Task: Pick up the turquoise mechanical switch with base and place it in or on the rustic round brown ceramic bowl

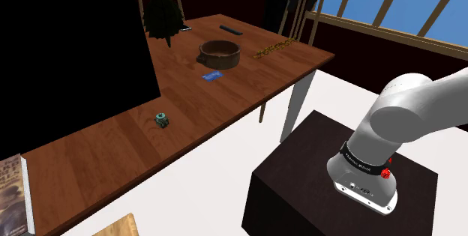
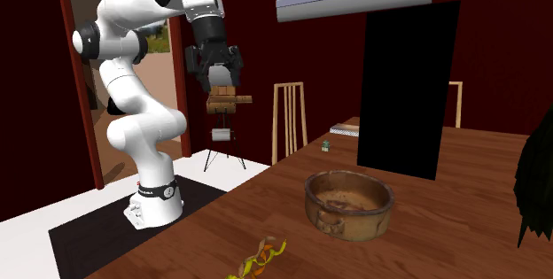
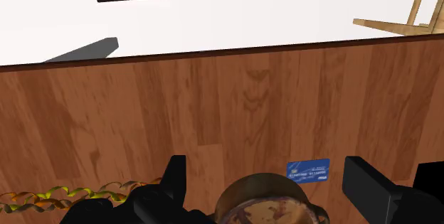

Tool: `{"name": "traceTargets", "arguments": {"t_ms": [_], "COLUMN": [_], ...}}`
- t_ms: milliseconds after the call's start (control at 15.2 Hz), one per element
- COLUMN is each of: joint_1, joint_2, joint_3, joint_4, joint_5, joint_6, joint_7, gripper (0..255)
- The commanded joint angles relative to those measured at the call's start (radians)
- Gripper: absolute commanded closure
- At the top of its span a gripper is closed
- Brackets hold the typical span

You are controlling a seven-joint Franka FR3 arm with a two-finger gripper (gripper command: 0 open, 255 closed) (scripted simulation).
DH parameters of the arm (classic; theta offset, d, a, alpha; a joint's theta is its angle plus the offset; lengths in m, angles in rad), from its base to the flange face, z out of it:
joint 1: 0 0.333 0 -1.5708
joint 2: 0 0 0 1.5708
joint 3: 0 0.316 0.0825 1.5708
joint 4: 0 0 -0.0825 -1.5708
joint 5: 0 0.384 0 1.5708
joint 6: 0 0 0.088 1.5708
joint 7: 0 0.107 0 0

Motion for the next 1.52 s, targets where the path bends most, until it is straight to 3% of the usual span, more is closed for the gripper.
{"name": "traceTargets", "arguments": {"t_ms": [0, 858, 1452], "joint_1": [0.0, 0.078, 0.111], "joint_2": [0.0, 0.217, 0.462], "joint_3": [0.0, 0.257, 0.428], "joint_4": [0.0, -0.001, 0.104], "joint_5": [0.0, 0.087, 0.073], "joint_6": [0.0, 0.168, 0.27], "joint_7": [0.0, 0.243, 0.426], "gripper": [0, 0, 0]}}
